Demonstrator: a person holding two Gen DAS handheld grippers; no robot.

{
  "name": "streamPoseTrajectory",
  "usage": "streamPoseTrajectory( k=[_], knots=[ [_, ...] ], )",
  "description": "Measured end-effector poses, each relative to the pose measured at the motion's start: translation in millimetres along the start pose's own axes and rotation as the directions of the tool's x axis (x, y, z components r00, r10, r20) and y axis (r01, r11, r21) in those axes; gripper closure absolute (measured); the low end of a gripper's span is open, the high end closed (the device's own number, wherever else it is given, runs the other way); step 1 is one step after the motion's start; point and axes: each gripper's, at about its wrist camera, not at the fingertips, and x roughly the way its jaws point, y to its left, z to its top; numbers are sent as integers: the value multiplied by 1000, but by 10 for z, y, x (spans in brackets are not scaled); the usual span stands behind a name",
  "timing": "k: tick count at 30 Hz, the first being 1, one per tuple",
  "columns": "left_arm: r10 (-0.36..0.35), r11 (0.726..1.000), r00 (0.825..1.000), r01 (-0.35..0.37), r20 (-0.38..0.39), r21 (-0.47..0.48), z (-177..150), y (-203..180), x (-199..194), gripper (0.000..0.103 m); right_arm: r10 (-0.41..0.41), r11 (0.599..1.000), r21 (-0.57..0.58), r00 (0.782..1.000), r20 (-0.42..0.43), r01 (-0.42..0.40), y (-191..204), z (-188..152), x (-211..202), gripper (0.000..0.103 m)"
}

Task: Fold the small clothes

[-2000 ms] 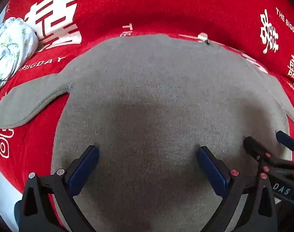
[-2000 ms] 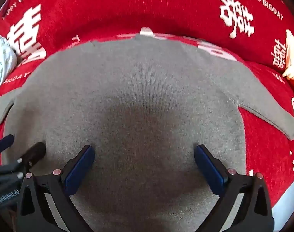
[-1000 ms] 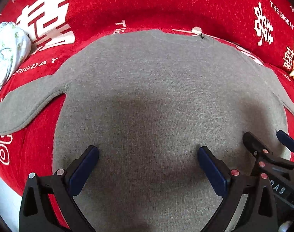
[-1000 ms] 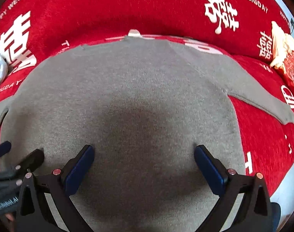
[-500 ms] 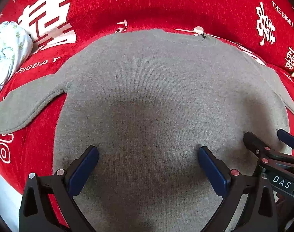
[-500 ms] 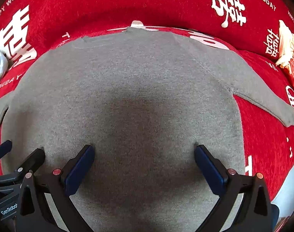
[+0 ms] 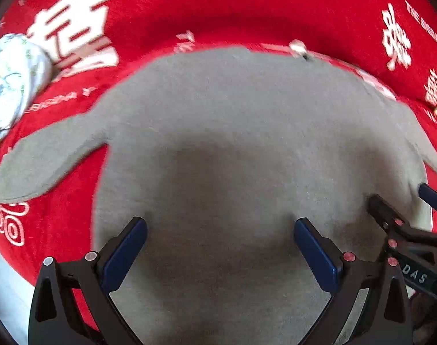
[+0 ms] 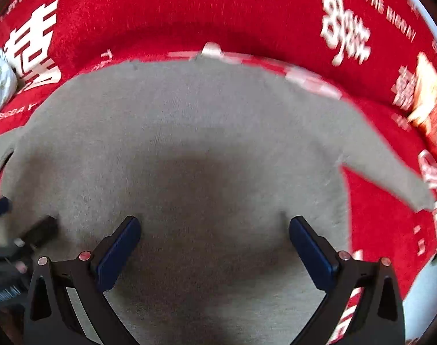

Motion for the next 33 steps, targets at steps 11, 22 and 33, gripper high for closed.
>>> streamPoseTrajectory(
  k=[11, 22, 33],
  knots=[
    [50, 998, 999, -51, -9, -41, 184, 110, -18, 1, -7, 1000, 11, 998, 69, 6, -75, 157, -144, 0],
    [1, 1000, 1000, -2, -8, -31, 239, -1, -43, 1, -53, 998, 32, 996, 76, 51, -171, 216, -226, 0],
    [50, 999, 991, -48, 124, -20, 377, -118, -258, 1, -96, 995, 14, 983, 154, 95, -271, 340, -333, 0]
  ],
)
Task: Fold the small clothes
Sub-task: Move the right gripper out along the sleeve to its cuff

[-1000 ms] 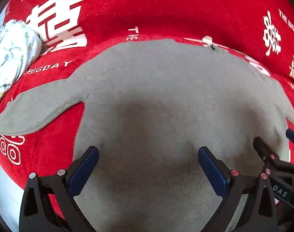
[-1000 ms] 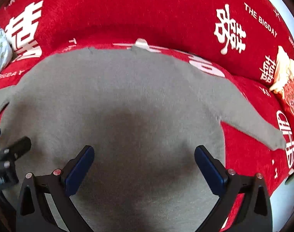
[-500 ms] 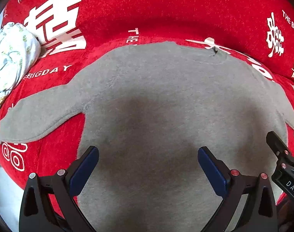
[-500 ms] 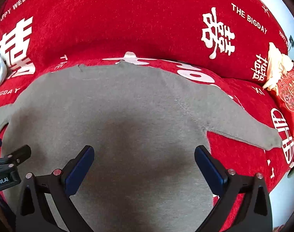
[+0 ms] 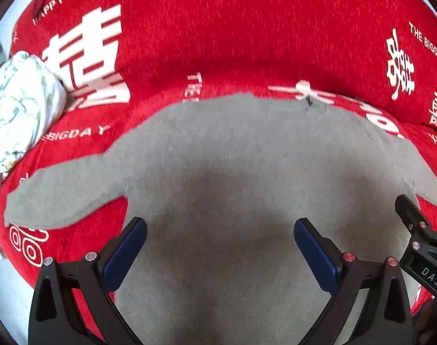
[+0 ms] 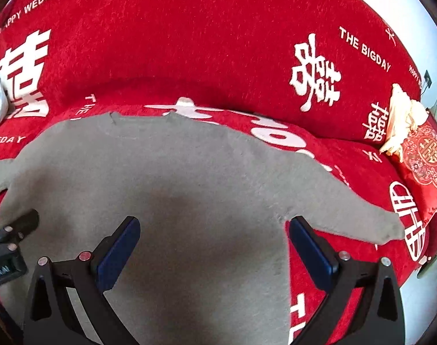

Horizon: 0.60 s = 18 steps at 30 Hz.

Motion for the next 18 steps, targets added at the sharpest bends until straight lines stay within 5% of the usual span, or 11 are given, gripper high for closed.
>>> streamPoseTrajectory(
  k=[18],
  knots=[
    [1, 999, 999, -3, 53, 33, 167, -483, -96, 0, -60, 997, 42, 998, 34, 58, -436, 1, 24, 0]
  ],
)
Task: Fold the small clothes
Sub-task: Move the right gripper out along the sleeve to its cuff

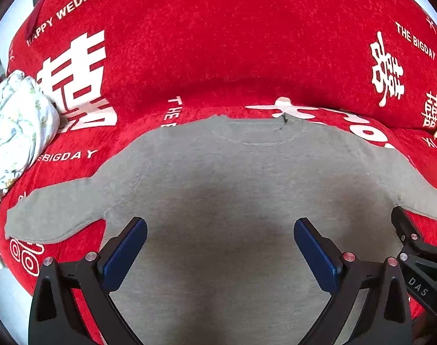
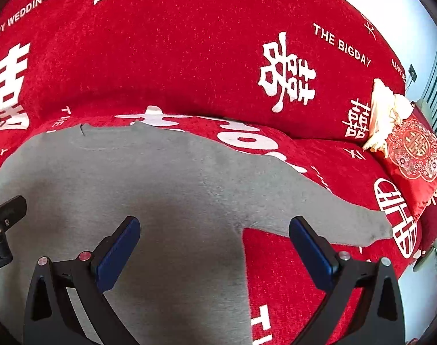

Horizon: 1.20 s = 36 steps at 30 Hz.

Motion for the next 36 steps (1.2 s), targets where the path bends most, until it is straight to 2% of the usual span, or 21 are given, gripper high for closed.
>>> streamPoseTrajectory(
  k=[16, 36],
  knots=[
    [21, 998, 1000, -21, -2, 51, 128, -522, 13, 0, -16, 998, 68, 1000, 3, 16, -507, -28, 106, 0],
    [46, 990, 999, -45, -9, 137, 258, -1371, 124, 0, -80, 979, 185, 996, -41, 86, -1501, -175, 392, 0]
  ],
)
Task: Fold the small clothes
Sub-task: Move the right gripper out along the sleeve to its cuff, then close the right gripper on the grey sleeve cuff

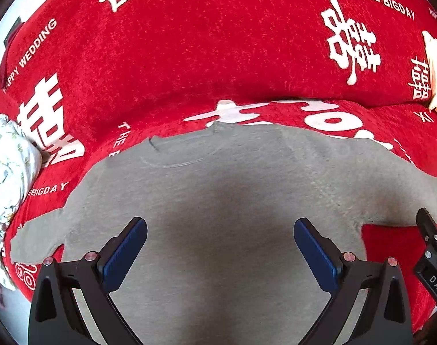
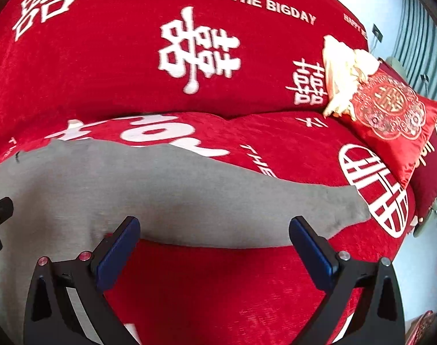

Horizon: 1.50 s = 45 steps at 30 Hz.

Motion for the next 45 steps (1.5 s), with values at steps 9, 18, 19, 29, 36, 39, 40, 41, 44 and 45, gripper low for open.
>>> streamPoseTrajectory(
  k=[9, 18, 19, 29, 36, 39, 40, 41, 44, 45],
  knots=[
    [0, 999, 1000, 1, -15, 52, 27, -378, 61, 1, -26, 998, 58, 999, -30, 28, -411, -40, 187, 0],
    [-17, 995, 1000, 19, -20, 93, 100, -740, 86, 0, -51, 992, 114, 997, -56, 58, -802, -68, 353, 0],
    [-17, 995, 1000, 19, -19, 97, 111, -784, 90, 0, -51, 991, 123, 997, -60, 59, -857, -69, 373, 0],
    [-20, 990, 1000, 22, -18, 139, 144, -1020, 113, 0, -87, 954, 277, 990, -115, 116, -1529, -136, 621, 0],
    [-22, 989, 999, 26, -29, 144, 154, -1114, 154, 0, 241, 850, 506, 962, -128, -146, -1843, -359, 901, 23],
    [-20, 988, 999, 24, -27, 152, 151, -1139, 156, 0, 320, 781, 590, 942, -98, -205, -1937, -426, 1093, 26],
    [-20, 988, 999, 23, -26, 152, 154, -1146, 160, 0, 343, 755, 611, 937, -58, -239, -1973, -423, 1120, 27],
    [-19, 988, 999, 22, -26, 153, 155, -1151, 168, 0, 366, 728, 630, 930, -22, -272, -2003, -402, 1145, 28],
    [-14, 988, 999, 19, -37, 152, 159, -1156, 208, 1, 386, 686, 661, 922, 24, -304, -2080, -317, 1266, 36],
    [-13, 988, 999, 18, -38, 151, 157, -1156, 213, 1, 383, 681, 665, 923, 31, -306, -2100, -287, 1307, 45]
  ],
)
